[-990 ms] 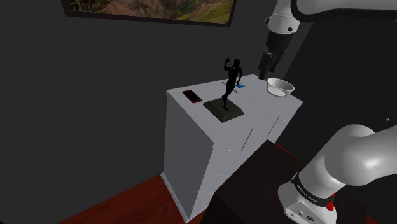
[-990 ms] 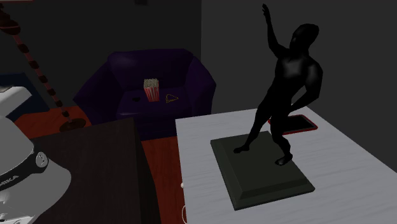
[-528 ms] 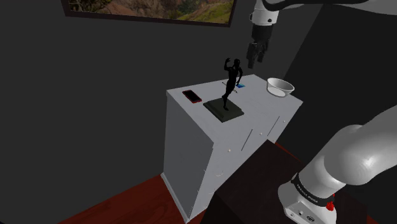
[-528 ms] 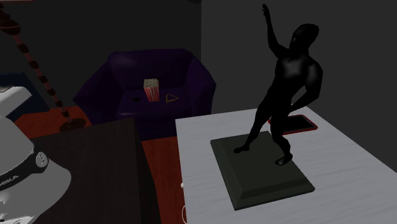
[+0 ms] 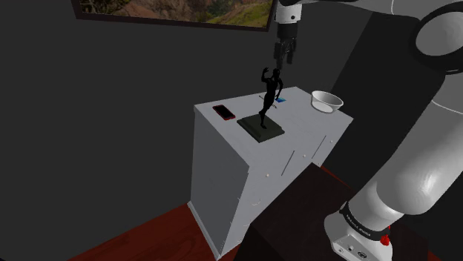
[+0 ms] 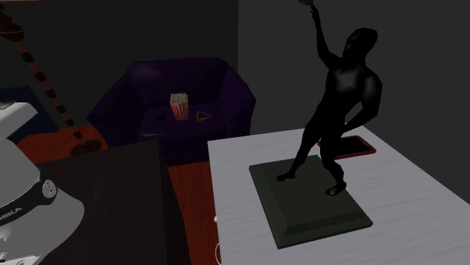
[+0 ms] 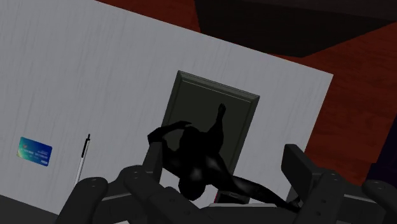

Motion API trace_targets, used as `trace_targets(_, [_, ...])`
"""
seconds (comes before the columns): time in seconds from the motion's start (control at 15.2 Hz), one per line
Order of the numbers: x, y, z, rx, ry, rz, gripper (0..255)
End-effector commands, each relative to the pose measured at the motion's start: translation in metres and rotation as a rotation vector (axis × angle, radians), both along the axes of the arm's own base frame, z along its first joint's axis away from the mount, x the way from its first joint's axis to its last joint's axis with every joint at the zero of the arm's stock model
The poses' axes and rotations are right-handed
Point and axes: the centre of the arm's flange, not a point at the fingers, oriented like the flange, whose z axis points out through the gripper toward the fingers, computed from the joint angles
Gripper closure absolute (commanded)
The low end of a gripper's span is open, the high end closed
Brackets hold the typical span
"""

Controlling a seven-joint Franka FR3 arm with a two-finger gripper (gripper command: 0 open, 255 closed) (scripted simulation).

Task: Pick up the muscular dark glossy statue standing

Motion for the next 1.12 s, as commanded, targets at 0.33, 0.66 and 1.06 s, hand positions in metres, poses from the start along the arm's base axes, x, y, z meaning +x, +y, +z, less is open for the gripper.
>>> trace_targets(0.33, [0.046, -0.020, -0.026, 0.004, 0.040, 0.012, 0])
trace_targets(0.66, [0.046, -0.020, -0.050, 0.004, 0.040, 0.012, 0])
trace_targets(1.06, [0.046, -0.020, -0.051, 0.004, 0.040, 0.012, 255])
